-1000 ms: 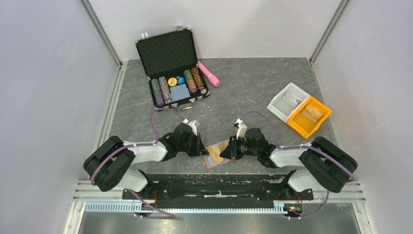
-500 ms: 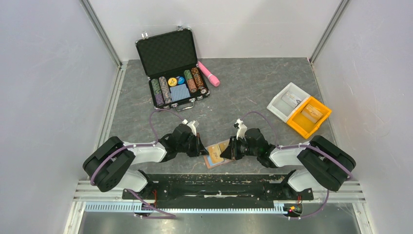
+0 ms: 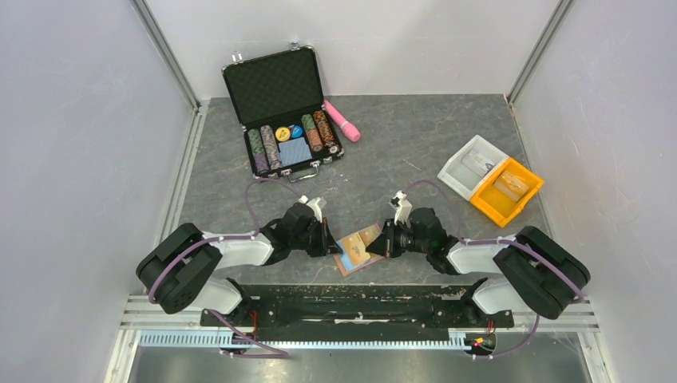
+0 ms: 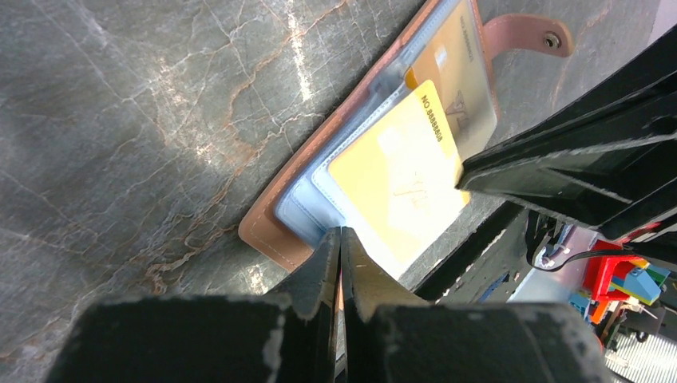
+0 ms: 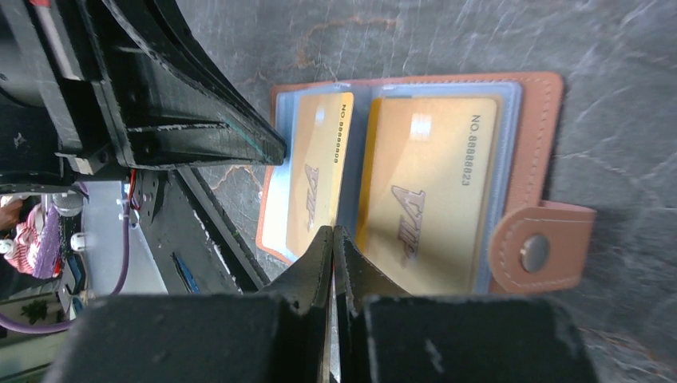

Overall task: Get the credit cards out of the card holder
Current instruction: Remove the credit card from the card holder.

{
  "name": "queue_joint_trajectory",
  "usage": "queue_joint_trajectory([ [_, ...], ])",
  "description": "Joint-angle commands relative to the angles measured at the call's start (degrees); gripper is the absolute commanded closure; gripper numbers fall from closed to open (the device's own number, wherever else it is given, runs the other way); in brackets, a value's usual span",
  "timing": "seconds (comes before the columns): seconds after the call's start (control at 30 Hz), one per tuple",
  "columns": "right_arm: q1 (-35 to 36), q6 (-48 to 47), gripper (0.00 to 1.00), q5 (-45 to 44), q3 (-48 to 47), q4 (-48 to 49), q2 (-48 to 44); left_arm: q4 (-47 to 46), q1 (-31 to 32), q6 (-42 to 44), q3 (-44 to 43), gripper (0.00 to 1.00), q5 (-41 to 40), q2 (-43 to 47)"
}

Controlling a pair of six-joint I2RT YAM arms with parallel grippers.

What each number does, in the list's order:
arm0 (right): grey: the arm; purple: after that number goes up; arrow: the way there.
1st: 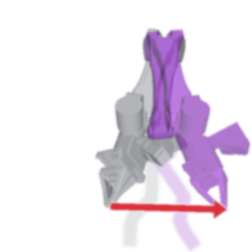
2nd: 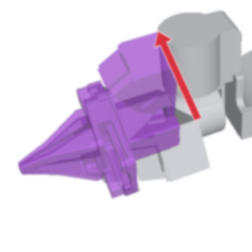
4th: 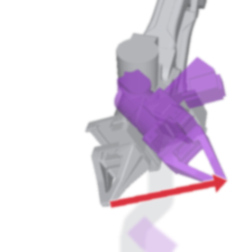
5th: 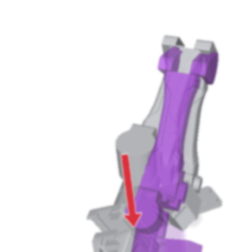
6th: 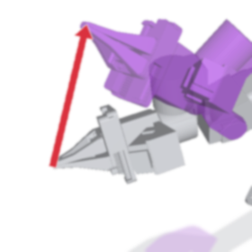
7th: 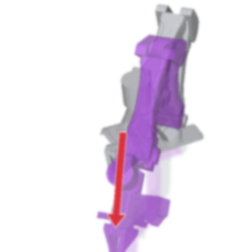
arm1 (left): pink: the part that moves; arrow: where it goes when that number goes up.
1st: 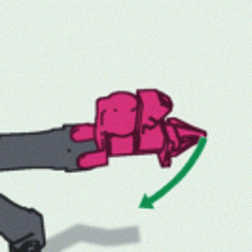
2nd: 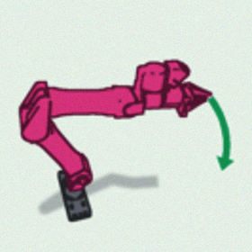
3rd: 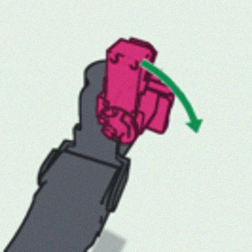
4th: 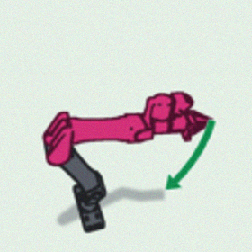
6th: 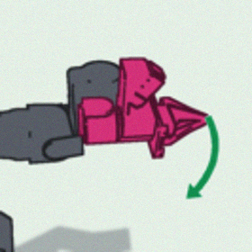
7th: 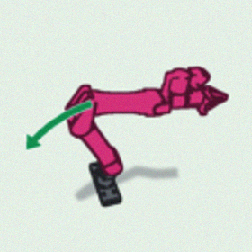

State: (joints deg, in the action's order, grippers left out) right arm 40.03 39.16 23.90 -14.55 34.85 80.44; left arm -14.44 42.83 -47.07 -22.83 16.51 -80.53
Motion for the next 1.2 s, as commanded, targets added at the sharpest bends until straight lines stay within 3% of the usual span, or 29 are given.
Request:
queue_joint_trajectory([
  [0.0,-2.5,-3.2,1.00,1.1,0.8,-0.7,-4.2,4.3,0.1,1.2,1.0,0.92,-2.5,-2.5],
  [0.67,-10.7,-9.6,1.00,1.2,-0.4,-13.9,-13.6,9.9,0.1,3.8,-3.5,0.89,-3.0,-1.5],
  [0.73,-11.3,-9.7,1.00,1.4,-0.3,-14.6,-14.5,10.8,0.1,3.7,-4.6,0.84,-1.8,-0.6],
  [0.93,-13.2,-11.0,1.00,2.1,-0.5,-16.7,-17.2,15.7,0.1,3.5,-8.2,0.56,-1.4,5.3],
  [1.17,-14.4,-15.6,1.00,6.3,-2.4,-20.4,-19.4,21.7,0.1,8.3,-14.2,0.35,-2.4,8.7],
])
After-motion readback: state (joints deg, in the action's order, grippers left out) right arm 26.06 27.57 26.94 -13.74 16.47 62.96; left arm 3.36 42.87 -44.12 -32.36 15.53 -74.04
